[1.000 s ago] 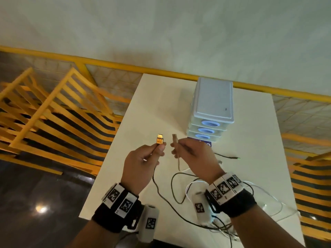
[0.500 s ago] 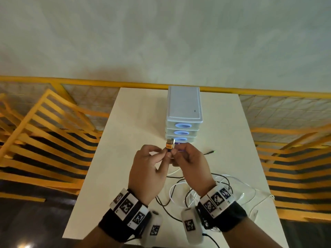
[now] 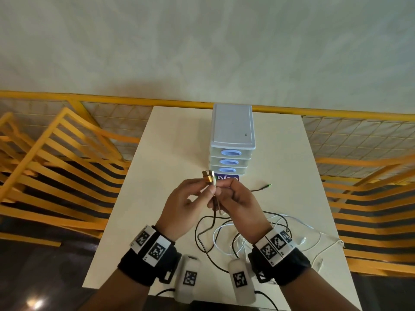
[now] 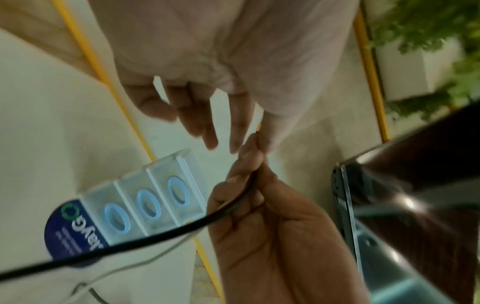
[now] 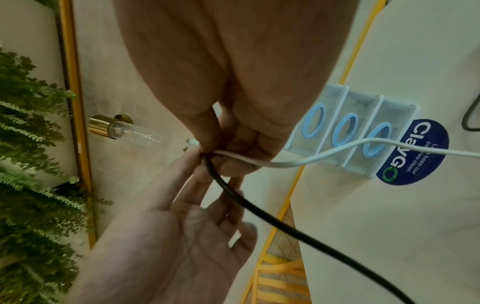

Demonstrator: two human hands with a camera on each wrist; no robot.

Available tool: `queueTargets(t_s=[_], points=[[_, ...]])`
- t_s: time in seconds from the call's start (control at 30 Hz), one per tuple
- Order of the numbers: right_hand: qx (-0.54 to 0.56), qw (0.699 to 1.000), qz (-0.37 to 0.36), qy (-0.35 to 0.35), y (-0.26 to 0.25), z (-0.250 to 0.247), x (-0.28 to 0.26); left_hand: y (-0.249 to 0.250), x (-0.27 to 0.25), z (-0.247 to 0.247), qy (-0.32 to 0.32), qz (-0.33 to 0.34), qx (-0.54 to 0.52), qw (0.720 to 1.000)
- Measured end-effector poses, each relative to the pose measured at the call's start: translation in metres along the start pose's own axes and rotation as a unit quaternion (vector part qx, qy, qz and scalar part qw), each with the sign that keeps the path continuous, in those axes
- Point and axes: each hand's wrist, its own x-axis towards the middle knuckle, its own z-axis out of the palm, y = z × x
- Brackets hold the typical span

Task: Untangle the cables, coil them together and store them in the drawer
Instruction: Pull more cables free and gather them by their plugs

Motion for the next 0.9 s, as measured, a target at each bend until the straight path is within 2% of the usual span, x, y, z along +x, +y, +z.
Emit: queueTargets(t_s=[0.1,0.27,0.33,0.43,0.5,0.57,0.63,0.77,0.9], points=[[-0.011,1.000,-0.008,-0.012,-0.006,0.006,-0.001,0.001,0.001,-0.005,-0.039,-0.015,-0.085,0.995],[-0.013,1.000,0.014,-0.024,-0.015,0.008,0.001,0.015,0.005,-0.004,-0.008,-0.038,-0.168,0.985],[-0.039,0.998,0.028,-0.041,-0.013,0.007,0.004,0.021,0.008,-0.005,0.003,-0.021,-0.167,0.986],[-0.161,0.985,-0.022,-0.052,-0.005,0.001,0.006,0.026,0.021,-0.007,0.042,-0.013,-0.176,0.983],[-0.269,0.960,-0.070,-0.030,0.000,-0.008,0.006,0.031,0.032,-0.012,0.078,-0.036,-0.257,0.963],[-0.323,0.942,-0.092,-0.016,0.006,-0.017,0.002,0.036,0.043,-0.023,0.120,-0.045,-0.291,0.948],[-0.327,0.942,-0.081,-0.018,0.015,-0.024,-0.005,0.039,0.052,-0.034,0.153,-0.040,-0.288,0.945],[-0.280,0.960,-0.022,-0.001,0.027,-0.038,-0.016,0.041,0.066,-0.047,0.188,-0.025,-0.284,0.940],[-0.309,0.951,-0.001,-0.006,0.033,-0.055,-0.018,0.046,0.077,-0.062,0.236,-0.020,-0.301,0.924]])
